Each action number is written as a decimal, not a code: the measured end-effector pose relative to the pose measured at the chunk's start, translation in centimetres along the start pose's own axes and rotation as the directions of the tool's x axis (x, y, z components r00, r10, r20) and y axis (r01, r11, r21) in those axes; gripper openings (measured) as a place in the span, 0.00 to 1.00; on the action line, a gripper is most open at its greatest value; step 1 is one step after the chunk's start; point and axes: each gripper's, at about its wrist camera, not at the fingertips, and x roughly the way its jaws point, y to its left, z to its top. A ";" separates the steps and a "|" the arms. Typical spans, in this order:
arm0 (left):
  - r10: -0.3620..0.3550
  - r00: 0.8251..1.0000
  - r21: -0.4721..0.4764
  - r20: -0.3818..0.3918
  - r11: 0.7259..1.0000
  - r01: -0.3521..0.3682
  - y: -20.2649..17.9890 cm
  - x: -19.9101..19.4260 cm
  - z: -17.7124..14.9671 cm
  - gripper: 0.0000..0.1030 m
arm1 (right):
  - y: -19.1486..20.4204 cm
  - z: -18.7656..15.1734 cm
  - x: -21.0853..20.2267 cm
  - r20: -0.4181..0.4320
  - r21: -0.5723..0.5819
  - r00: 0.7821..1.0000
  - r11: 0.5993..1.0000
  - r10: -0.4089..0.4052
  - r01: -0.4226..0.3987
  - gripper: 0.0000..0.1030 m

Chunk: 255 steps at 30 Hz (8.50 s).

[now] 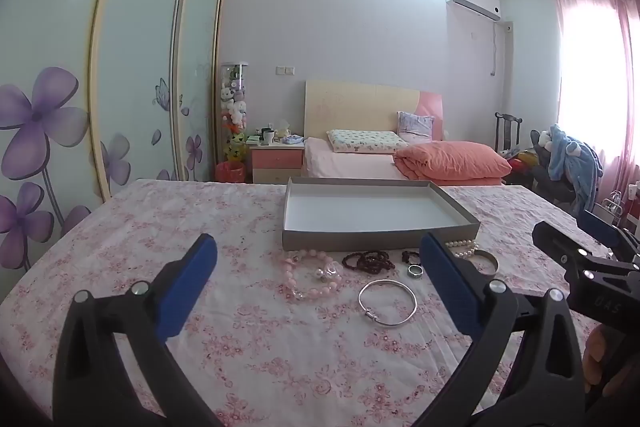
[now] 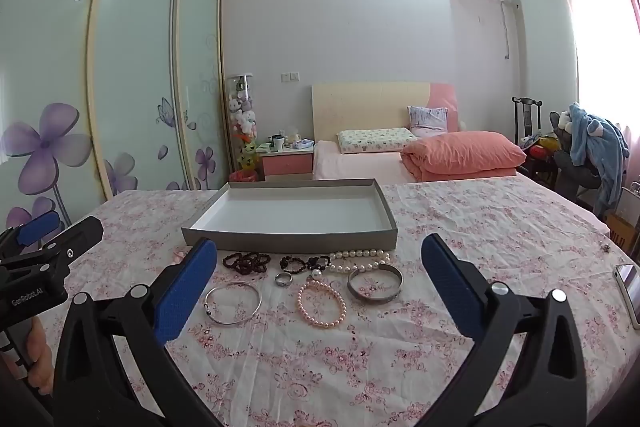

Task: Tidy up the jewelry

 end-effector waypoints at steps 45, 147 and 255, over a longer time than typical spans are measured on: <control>-0.001 1.000 -0.002 -0.009 1.000 0.001 -0.1 0.0 0.0 0.96 | 0.1 -0.1 0.1 -0.002 0.003 1.000 1.000 0.002 -0.002 0.98; 0.005 0.832 -0.045 -0.554 0.998 -0.035 4.1 18.3 -2.0 0.61 | -5.4 -3.2 16.4 -0.558 0.042 0.827 0.992 -0.073 0.116 0.66; -0.093 0.980 -0.034 -0.179 0.996 0.088 -1.6 22.7 11.1 0.13 | -1.9 7.9 22.0 -0.170 0.074 0.985 0.997 0.020 -0.008 0.65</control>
